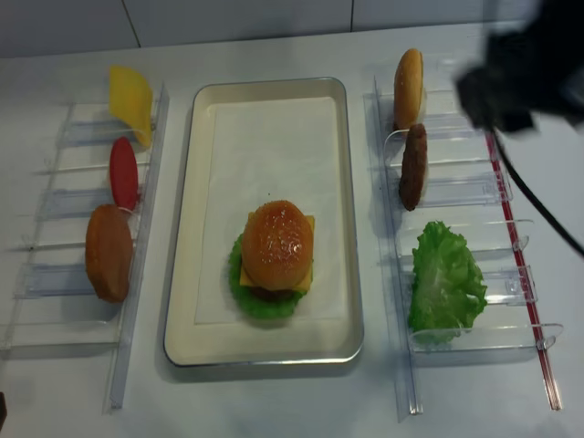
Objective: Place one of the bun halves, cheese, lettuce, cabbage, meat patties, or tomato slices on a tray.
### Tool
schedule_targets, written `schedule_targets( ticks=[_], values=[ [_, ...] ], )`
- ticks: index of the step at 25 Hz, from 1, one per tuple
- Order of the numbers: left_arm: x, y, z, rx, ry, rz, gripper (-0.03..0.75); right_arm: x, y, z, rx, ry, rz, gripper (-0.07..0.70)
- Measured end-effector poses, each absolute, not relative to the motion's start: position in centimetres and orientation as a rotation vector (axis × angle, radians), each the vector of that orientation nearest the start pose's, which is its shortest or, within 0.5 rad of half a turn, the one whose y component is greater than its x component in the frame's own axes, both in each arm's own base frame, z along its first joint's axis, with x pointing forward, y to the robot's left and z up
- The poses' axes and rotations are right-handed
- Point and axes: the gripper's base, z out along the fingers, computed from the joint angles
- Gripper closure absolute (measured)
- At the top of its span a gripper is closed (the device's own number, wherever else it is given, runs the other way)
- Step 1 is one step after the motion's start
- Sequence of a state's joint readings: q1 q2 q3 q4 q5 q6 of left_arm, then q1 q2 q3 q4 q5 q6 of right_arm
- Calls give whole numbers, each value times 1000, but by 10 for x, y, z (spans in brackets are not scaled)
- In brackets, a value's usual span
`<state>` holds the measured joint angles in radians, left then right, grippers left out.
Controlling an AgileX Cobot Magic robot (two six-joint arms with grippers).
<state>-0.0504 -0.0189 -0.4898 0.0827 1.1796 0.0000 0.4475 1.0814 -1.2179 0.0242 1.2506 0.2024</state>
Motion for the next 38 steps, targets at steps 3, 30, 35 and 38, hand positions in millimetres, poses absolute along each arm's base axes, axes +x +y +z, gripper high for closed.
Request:
schedule_targets(
  ticks=[3,30,35,38],
  values=[
    [-12,8,265,44,2152,71,607,132,63,383,-315,2559,247,236],
    [-12,8,265,44,2152,71,607,-13,5,291,70,2209,149,236],
    [-12,8,265,44,2152,71,607,-4,8,277,69,2186,136,236],
    [-12,8,265,44,2152,71,607,1,9,274,-3,2135,116,236]
  ],
)
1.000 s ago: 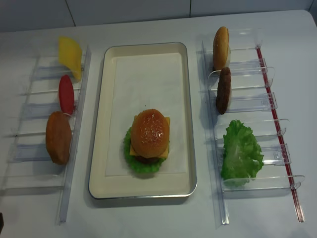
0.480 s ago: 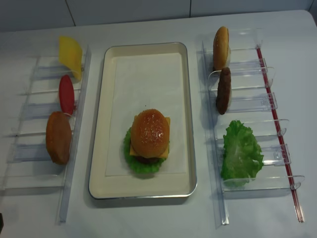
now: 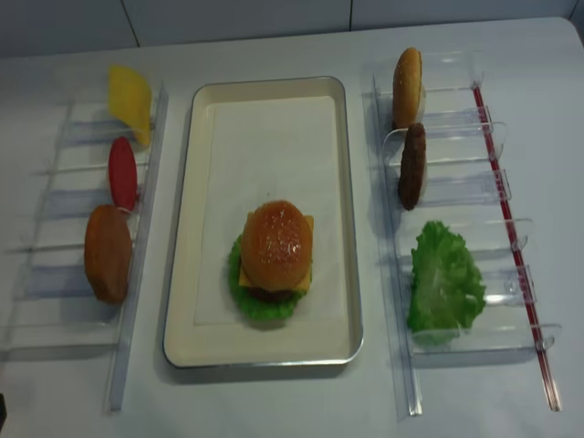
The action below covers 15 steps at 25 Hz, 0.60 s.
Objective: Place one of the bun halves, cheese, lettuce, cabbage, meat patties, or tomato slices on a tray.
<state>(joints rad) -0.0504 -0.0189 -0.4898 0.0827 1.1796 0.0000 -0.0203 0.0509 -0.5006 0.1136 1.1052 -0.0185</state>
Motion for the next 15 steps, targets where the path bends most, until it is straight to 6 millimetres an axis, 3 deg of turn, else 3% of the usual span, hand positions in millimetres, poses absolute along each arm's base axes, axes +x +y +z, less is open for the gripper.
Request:
schedule_targets(
  ticks=[15],
  values=[
    [-12,8,265,44,2152,71,607,-7,11,274,-53,2046,94,236]
  ],
)
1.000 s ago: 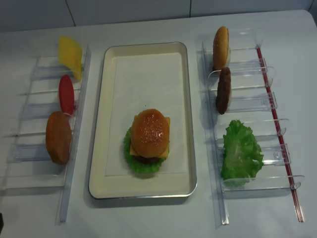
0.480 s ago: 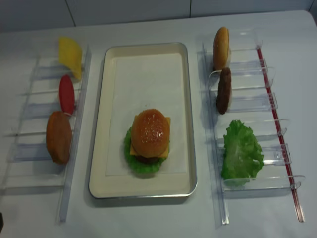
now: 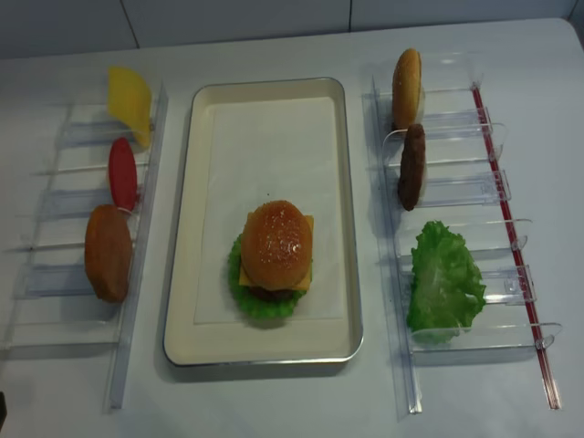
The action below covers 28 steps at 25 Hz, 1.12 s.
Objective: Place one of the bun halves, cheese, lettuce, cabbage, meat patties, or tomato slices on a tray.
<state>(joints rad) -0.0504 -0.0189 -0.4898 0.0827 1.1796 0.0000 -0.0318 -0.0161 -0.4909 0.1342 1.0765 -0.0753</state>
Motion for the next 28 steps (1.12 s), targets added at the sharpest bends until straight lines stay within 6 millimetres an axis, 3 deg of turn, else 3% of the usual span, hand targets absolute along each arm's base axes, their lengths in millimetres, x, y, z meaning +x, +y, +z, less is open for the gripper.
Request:
schedule_targets(
  ticks=[12,28],
  values=[
    [-12,8,265,44,2152,71,607,-7,14,269,-58,2083,143,236],
    [-12,8,265,44,2152,71,607,-7,7,264,27,2124,79,236]
  ],
)
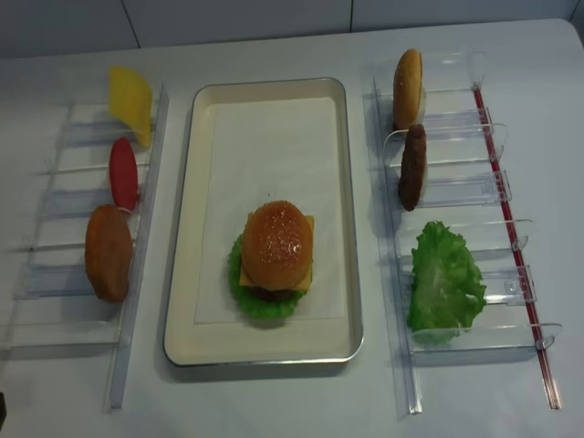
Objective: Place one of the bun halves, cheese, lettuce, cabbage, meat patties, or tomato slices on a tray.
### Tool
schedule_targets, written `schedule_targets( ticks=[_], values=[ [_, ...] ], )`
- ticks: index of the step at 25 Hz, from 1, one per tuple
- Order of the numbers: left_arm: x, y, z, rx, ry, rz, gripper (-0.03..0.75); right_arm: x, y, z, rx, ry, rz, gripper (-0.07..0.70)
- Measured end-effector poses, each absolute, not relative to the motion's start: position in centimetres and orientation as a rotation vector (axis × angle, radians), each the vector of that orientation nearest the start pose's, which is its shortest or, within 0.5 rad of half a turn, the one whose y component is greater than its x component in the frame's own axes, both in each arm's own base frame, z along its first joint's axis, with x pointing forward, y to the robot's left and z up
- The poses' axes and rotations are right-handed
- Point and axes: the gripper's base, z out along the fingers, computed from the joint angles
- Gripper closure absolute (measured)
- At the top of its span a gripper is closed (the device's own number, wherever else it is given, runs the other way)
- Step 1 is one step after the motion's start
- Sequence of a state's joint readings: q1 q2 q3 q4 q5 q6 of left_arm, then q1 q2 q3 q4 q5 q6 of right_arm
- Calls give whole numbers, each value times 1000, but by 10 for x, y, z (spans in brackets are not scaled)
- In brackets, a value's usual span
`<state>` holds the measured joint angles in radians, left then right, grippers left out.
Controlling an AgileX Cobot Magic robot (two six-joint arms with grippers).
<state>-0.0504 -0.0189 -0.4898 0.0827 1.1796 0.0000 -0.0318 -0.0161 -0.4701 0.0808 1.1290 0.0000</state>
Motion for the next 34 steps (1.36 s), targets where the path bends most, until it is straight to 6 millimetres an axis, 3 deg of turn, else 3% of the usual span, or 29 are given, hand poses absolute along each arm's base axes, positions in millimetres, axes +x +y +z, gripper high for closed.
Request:
schedule_targets(
  ticks=[34],
  values=[
    [-12,8,265,44,2152,71,607,-7,7,263,27,2129,79,236]
  ],
)
